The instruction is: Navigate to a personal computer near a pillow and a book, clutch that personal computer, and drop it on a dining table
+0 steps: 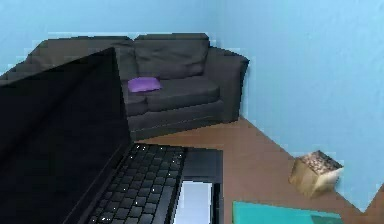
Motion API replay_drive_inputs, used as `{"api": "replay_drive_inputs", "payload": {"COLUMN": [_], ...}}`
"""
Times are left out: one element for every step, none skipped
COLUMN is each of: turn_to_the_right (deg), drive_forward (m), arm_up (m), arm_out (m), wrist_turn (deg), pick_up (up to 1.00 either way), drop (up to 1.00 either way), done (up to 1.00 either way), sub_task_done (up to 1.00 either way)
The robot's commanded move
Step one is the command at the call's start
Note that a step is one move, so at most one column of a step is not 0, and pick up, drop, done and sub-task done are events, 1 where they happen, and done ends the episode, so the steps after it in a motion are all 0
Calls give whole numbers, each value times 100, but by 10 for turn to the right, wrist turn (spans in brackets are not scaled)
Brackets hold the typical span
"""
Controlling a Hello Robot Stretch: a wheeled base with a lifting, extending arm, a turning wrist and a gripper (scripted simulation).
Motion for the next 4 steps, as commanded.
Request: {"api": "replay_drive_inputs", "payload": {"turn_to_the_right": [330,-450,-450,-450], "drive_forward": [0,0,0,0], "arm_up": [0,0,0,0], "arm_out": [0,0,0,0], "wrist_turn": [0,0,0,0], "pick_up": [0,0,0,0], "drop": [0,0,0,0], "done": [0,0,0,0], "sub_task_done": [0,0,0,0]}}
